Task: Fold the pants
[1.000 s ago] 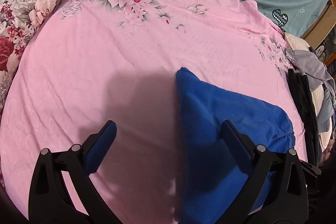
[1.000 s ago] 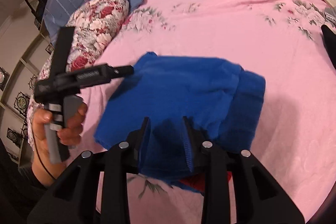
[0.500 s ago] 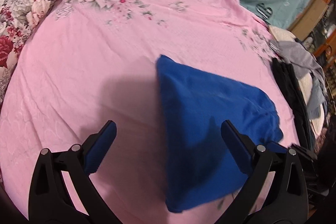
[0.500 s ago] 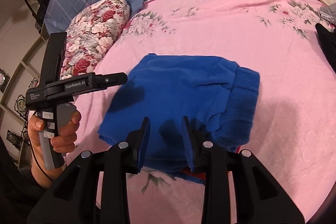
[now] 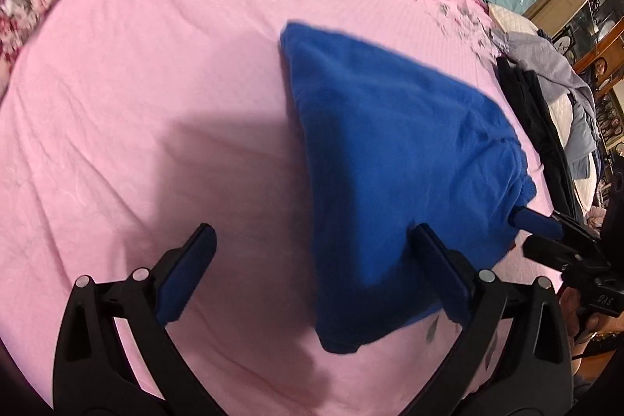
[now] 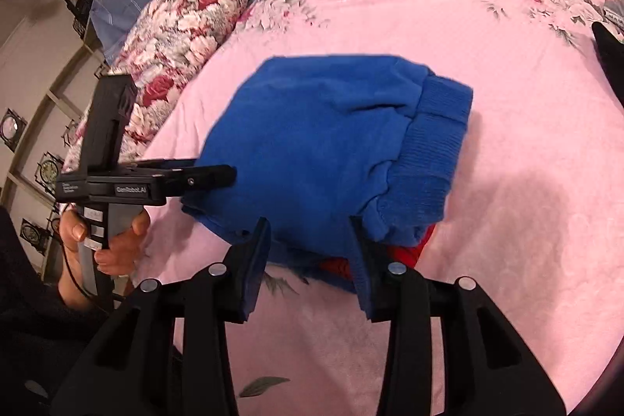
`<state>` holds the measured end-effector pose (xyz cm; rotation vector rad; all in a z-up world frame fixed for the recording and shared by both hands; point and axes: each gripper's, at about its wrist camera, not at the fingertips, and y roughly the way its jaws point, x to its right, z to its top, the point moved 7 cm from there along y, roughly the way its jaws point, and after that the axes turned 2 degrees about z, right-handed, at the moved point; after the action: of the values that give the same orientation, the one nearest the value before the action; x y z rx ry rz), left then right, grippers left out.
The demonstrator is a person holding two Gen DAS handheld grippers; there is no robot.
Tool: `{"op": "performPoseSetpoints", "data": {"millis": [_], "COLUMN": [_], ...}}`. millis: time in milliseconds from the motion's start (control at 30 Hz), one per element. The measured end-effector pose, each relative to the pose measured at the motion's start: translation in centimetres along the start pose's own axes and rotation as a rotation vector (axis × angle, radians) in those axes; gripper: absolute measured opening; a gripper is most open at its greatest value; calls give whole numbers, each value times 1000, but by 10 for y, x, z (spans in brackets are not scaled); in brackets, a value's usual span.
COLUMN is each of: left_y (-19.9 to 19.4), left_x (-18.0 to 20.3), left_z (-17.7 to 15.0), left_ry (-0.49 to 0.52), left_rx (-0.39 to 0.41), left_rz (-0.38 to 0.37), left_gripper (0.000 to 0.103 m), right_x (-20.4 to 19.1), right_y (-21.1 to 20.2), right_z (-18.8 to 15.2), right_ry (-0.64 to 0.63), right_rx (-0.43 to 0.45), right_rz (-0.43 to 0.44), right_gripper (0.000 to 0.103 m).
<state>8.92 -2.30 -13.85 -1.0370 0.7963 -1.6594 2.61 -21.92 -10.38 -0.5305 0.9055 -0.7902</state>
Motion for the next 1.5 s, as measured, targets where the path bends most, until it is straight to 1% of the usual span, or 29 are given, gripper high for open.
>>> {"op": "performPoseSetpoints", "data": {"millis": [67, 100, 133, 200, 300, 367, 433, 467, 500, 533, 567, 633, 667, 700, 767, 800, 867, 900, 933, 1067, 1167, 1200, 1300, 1333, 1400, 1433, 1500], "left_y": [-5, -6, -5, 3, 25, 33, 37, 35, 32, 29, 25, 14, 9, 5, 0, 0, 1, 4, 6, 15, 20, 21, 25, 26, 32, 35, 40], "left_x": [0, 1, 1, 3, -3, -10, -11, -12, -11, -11, -10, -9, -8, -7, -6, -6, -6, -5, -3, -1, -1, 0, 8, 12, 25, 33, 46], "left_z": [15, 26, 33, 43, 54, 55, 55, 55, 54, 52, 51, 46, 43, 39, 32, 29, 22, 17, 13, 1, 0, 1, 4, 6, 8, 9, 10], "left_ry": [0, -2, -4, -17, -55, -74, -80, -72, -61, -60, -61, -47, -38, -29, -28, -28, -35, -39, -39, -48, -77, -74, -48, -35, -1, 30, 89], "left_rx": [47, 71, 74, 61, 27, 10, 4, 7, 11, 16, 22, 35, 34, 35, 33, 26, 7, -11, -27, -84, -107, -108, -114, -117, -135, -137, -131], "left_rz": [36, 42, 46, 53, 70, 58, 39, 43, 51, 60, 67, 65, 58, 48, 45, 45, 37, 25, 9, -44, -92, -100, -118, -131, -169, -168, -150], "left_gripper": [101, 101, 101, 101, 101, 101, 101, 101, 101, 101, 101, 101, 101, 101, 101, 101, 101, 101, 101, 101, 101, 101, 100, 99, 99, 98, 92], "right_x": [-4, -5, -5, -4, -4, 3, 18, 30, 38, 39, 39, 30, 27, 26, 27, 31, 42, 46, 49, 48, 48, 49, 52, 53, 52, 52, 52], "right_y": [-8, -10, -9, -1, 22, 40, 48, 46, 44, 42, 35, 16, 8, -3, -23, -30, -35, -34, -32, -11, 6, 10, 19, 19, 21, 22, 27], "right_z": [14, 25, 34, 50, 70, 75, 80, 81, 80, 79, 77, 72, 67, 61, 49, 44, 33, 30, 26, 14, 8, 7, 6, 8, 11, 14, 19], "right_ry": [-8, -16, -13, 9, 31, 45, 77, 86, 83, 90, 105, 86, 68, 55, 52, 59, 87, 101, 119, 169, 180, 190, 224, 223, 220, 220, 228], "right_rx": [61, 102, 128, 150, 143, 95, 82, 103, 115, 114, 131, 179, 189, 201, 217, 218, 190, 178, 162, 93, 52, 44, 26, 37, 40, 45, 52], "right_rz": [10, -17, -41, -47, -45, -61, -81, -132, -149, -146, -125, -103, -113, -119, -129, -140, -176, -180, -175, -97, -92, -85, -55, -51, -45, -41, -43], "right_gripper": [42, 42, 42, 42, 42, 42, 41, 29, 17, 16, 17, 31, 45, 58, 68, 70, 71, 71, 71, 71, 71, 71, 71, 72, 77, 77, 79]}}
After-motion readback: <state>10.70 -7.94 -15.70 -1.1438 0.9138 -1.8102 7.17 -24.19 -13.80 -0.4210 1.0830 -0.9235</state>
